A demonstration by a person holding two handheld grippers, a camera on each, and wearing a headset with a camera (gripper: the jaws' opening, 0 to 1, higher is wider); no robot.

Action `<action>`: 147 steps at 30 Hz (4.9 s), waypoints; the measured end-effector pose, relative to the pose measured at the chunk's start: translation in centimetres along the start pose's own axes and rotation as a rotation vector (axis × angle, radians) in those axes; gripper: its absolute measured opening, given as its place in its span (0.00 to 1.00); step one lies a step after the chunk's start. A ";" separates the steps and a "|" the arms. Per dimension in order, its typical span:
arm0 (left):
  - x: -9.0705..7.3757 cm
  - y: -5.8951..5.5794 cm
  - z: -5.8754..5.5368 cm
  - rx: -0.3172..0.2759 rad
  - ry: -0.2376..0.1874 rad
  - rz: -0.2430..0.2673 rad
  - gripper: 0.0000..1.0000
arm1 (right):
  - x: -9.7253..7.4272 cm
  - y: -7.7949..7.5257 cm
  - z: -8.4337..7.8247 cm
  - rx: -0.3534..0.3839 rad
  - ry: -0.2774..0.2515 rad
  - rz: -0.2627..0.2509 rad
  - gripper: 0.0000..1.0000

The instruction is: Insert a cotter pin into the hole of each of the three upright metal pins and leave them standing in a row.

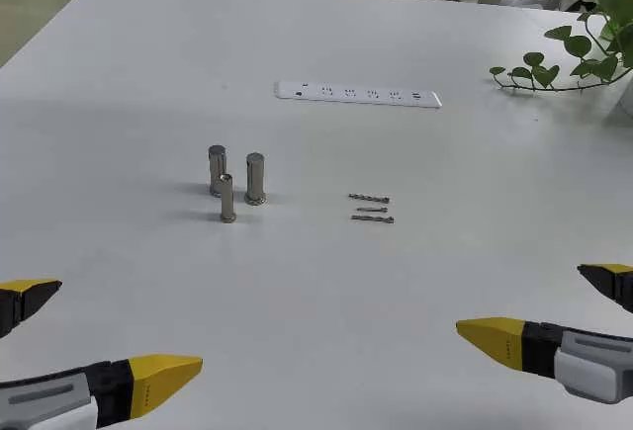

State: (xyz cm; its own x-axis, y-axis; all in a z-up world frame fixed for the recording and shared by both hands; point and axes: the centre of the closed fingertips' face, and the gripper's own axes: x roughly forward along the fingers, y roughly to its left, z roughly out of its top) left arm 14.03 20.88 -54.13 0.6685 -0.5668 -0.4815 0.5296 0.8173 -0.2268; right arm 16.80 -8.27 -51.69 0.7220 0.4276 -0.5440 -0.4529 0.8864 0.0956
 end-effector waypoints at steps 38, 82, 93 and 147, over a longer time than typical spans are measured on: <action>-1.3 -0.1 1.6 -0.035 -0.078 0.007 0.94 | 1.5 0.5 0.3 0.025 -0.009 0.047 0.98; -0.7 0.4 1.4 -0.007 -0.061 0.029 0.99 | 1.6 0.3 1.3 0.009 0.008 0.047 0.98; 0.6 2.0 2.6 0.036 -0.067 0.051 0.99 | 1.8 -0.1 0.9 0.015 0.023 0.044 0.98; 15.0 5.4 8.7 0.284 -0.072 -0.073 0.22 | 1.1 0.0 -1.3 0.006 0.077 0.034 0.96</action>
State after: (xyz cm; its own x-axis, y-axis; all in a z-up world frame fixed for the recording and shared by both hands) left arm 31.41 15.87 -55.20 0.6533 -0.6372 -0.4089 0.6958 0.7182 -0.0075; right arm 16.96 -8.04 -53.36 0.6634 0.4427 -0.6032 -0.4732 0.8727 0.1202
